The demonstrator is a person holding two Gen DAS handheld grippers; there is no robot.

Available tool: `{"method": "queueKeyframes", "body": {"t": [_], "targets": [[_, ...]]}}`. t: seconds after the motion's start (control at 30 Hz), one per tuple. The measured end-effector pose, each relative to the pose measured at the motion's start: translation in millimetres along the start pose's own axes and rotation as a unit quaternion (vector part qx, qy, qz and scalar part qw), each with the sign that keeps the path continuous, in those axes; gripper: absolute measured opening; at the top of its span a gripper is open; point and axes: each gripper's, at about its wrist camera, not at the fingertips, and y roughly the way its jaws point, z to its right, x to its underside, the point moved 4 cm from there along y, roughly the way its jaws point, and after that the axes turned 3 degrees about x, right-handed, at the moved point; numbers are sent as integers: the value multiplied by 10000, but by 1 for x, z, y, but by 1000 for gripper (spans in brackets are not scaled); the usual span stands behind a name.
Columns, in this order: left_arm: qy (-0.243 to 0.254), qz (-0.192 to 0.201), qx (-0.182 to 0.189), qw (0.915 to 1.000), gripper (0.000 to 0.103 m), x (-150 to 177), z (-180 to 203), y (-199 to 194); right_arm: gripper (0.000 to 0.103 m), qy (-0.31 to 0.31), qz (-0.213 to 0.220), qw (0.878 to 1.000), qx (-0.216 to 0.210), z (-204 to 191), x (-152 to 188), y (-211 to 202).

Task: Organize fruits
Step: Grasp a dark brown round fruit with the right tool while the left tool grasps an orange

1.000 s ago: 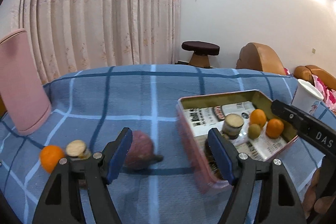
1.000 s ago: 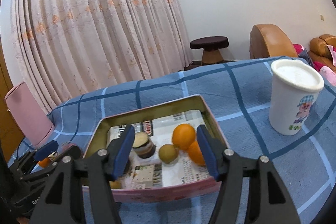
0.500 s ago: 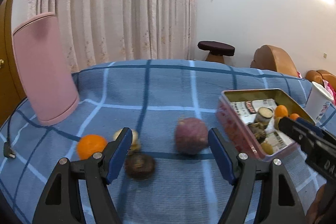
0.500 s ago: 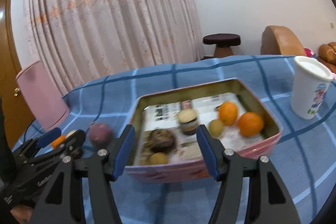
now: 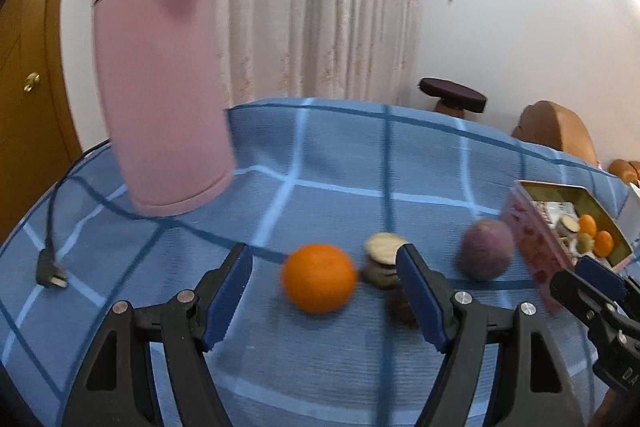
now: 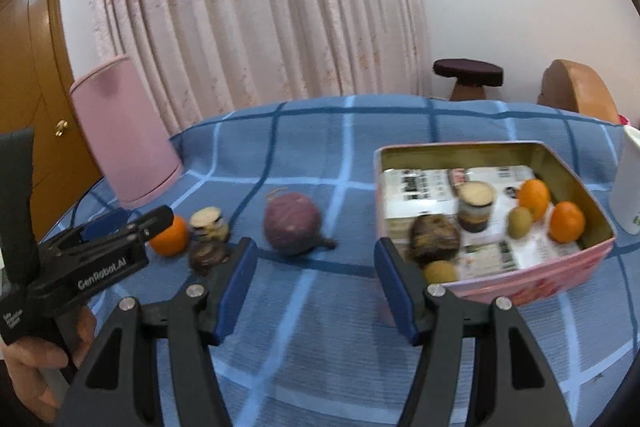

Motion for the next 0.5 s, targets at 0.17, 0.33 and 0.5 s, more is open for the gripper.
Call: {"method": "queueKeyframes", "body": {"t": [0.17, 0.33, 0.5], "targets": [[-276, -110, -136, 9995, 76, 0, -34, 4, 65, -262, -193, 9993, -179, -31, 2, 14], [-322, -282, -181, 9989, 75, -1, -51, 12, 65, -429, -524, 9972, -315, -54, 4, 36], [-249, -413, 0, 9988, 76, -1, -54, 15, 65, -611, -981, 9928, -319, -75, 6, 63]]}}
